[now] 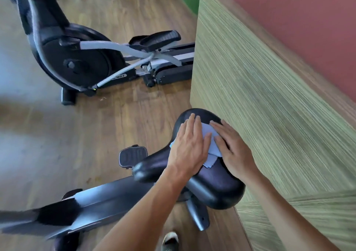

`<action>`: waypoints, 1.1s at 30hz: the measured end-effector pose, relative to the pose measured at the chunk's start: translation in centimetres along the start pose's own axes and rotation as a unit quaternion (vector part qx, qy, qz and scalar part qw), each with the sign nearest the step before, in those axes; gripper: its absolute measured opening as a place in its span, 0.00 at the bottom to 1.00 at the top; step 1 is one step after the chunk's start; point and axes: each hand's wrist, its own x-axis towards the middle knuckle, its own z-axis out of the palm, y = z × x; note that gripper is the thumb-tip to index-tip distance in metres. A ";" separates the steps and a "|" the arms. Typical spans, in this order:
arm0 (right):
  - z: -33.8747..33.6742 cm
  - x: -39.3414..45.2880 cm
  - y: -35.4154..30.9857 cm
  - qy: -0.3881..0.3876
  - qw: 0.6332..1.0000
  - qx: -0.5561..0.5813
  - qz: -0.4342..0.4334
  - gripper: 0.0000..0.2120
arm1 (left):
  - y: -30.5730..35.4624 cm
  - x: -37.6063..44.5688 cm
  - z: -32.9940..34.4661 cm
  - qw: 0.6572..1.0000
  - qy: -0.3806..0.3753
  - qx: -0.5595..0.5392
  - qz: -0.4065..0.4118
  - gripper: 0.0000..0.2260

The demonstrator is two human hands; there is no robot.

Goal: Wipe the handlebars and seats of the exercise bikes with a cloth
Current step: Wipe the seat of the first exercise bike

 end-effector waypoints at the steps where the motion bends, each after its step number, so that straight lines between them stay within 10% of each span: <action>1: 0.2 -0.1 0.0 0.008 1.000 -0.020 -0.008 0.22 | -0.6 0.2 -0.5 0.999 -0.016 -0.035 0.004 0.26; 8: 0.3 -0.6 -0.1 0.036 0.996 -0.069 -0.050 0.24 | -2.6 0.9 -2.9 0.987 -0.131 -0.075 0.047 0.25; 16: -1.5 -0.2 0.0 0.014 0.943 0.304 0.131 0.25 | 4.4 -0.1 1.2 0.984 0.038 0.097 -0.147 0.38; 33: -0.6 0.3 1.1 0.067 0.915 0.361 0.165 0.33 | 3.8 0.7 2.9 0.979 0.139 0.094 -0.119 0.25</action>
